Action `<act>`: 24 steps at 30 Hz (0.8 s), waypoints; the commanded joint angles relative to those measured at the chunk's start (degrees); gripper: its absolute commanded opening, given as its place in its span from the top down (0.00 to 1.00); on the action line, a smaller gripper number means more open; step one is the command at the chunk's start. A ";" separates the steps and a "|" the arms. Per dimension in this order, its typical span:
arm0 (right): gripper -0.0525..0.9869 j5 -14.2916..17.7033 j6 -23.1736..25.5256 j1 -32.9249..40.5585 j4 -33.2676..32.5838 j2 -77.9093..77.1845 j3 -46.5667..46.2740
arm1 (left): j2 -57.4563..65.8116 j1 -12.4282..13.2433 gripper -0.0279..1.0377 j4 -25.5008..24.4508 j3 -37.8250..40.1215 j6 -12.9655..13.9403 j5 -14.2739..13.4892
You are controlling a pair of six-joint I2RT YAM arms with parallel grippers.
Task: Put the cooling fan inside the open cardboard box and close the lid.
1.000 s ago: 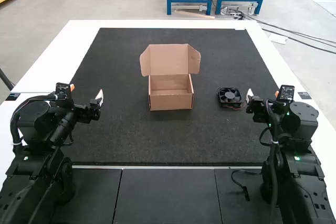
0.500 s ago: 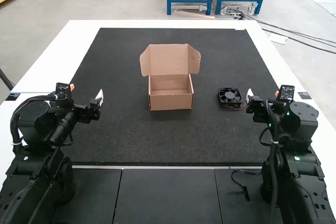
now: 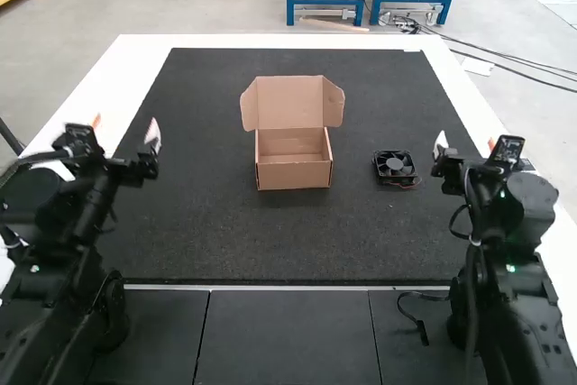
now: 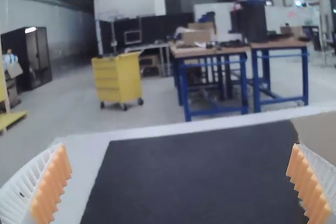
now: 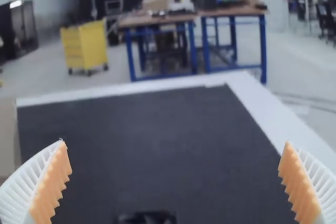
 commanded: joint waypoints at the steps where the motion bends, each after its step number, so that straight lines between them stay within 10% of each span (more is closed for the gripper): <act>1: 0.08 1.20 1.14 0.06 0.63 8.93 10.81 | 5.87 -0.10 0.06 -0.18 8.42 -0.12 -1.91; 11: 0.08 -4.42 0.70 1.55 -31.81 32.57 47.73 | 29.60 -0.10 0.06 -8.88 34.78 0.23 -9.56; 14: 0.08 -3.54 0.88 1.20 -39.19 33.36 48.96 | 33.56 -0.28 0.06 -16.70 38.48 0.23 -3.41; 24: 0.08 3.05 -2.64 0.85 -50.79 41.97 57.57 | 41.47 -9.33 0.06 -26.98 41.90 0.32 0.20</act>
